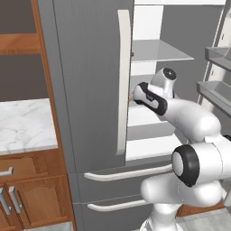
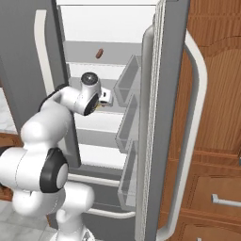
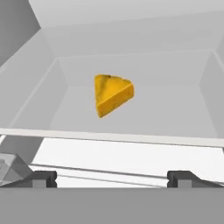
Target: Retrieve the sausage and cheese from the fridge and place them on the cutting board on the counter.
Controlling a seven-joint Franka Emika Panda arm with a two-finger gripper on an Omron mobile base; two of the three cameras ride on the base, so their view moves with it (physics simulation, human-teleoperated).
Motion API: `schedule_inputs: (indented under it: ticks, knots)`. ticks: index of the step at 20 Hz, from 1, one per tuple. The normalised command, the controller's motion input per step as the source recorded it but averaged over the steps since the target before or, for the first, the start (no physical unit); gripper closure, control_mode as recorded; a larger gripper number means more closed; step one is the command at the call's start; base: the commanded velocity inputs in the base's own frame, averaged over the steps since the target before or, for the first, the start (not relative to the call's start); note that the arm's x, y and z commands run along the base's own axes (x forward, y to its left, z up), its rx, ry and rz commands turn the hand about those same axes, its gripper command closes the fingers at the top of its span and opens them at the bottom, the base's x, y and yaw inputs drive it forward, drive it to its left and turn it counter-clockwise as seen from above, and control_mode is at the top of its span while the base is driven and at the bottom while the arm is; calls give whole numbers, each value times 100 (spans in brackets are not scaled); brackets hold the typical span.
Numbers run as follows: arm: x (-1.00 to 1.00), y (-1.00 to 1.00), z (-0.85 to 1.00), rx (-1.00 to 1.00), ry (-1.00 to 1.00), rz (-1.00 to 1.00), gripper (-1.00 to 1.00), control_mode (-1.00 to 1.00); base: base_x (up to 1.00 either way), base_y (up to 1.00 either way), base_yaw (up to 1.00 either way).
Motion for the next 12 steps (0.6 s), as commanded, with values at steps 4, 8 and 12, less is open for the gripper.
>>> schedule_inputs:
  ticks: [4,8,12]
  knots:
    - [23,1,-4,10,7,0,-100,-100,0,0,0]
    - [22,3,-2,8,5,0,-100,-100,0,0,0]
    - [24,9,-6,1,1,1,-100,-100,0,0,0]
